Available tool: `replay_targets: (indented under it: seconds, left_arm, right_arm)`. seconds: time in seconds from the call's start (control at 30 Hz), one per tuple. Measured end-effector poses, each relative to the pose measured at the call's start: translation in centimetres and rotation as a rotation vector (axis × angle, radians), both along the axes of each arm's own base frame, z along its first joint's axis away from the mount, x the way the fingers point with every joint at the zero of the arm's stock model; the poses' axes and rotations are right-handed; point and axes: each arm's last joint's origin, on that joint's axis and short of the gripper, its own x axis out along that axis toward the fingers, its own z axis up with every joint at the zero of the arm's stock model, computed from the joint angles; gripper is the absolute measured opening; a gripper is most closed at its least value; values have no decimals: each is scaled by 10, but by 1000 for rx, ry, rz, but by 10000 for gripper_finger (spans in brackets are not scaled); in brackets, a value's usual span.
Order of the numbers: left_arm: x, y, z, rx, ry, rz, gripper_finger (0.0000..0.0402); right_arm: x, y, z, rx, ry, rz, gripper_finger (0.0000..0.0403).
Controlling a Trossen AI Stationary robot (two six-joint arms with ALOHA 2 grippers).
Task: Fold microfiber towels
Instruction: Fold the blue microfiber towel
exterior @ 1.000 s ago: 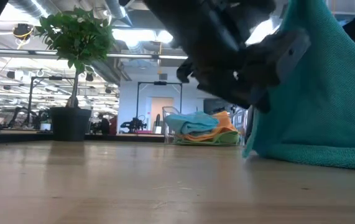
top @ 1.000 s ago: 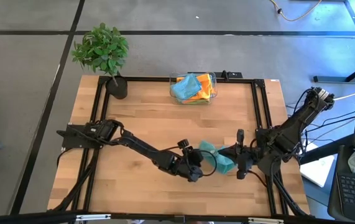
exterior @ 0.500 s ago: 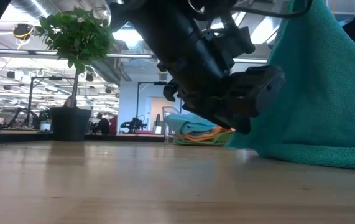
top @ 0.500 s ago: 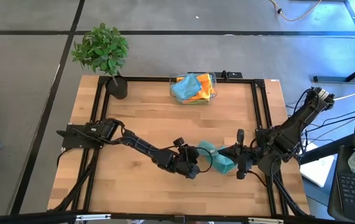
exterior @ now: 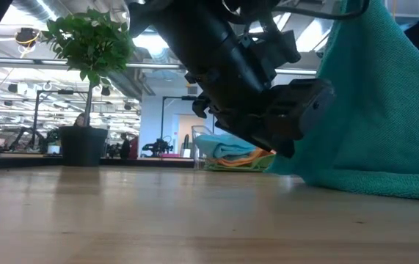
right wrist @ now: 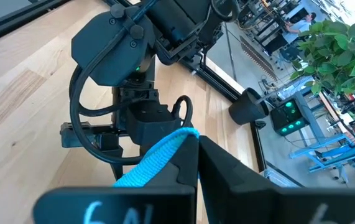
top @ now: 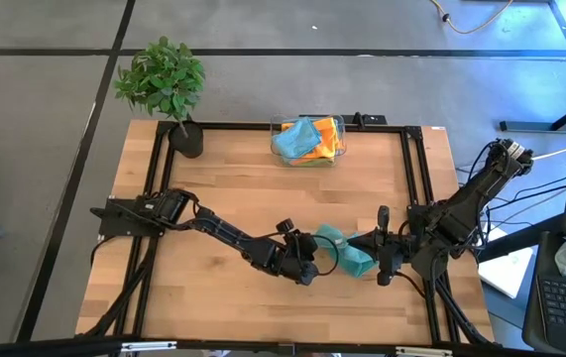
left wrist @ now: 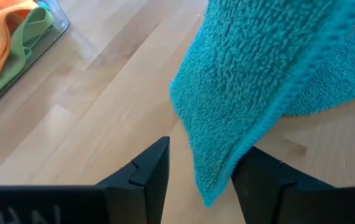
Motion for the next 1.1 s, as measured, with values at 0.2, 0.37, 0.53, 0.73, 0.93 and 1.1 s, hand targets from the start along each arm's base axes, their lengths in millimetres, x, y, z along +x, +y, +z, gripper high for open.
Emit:
replay_targets:
  seconds: [0.2,0.37,0.53,0.73,0.93,1.1]
  left_arm:
    - [0,0,0,11,7,-8,152]
    - [1,-1,3,59,36,-44,101]
    - [4,-2,12,84,72,-65,10]
    - [-9,-11,41,158,231,-26,1]
    - [-40,-40,113,237,272,51,0]
    - [-73,-66,166,233,238,59,0]
  right_arm:
    - [0,0,0,0,0,0,10]
    - [0,0,0,-1,0,0,10]
    - [0,-1,0,-26,-4,-10,10]
    - [0,-1,0,-36,0,-15,10]
    - [-4,-6,0,-93,-9,-79,10]
    - [-5,-9,5,-97,-53,-137,10]
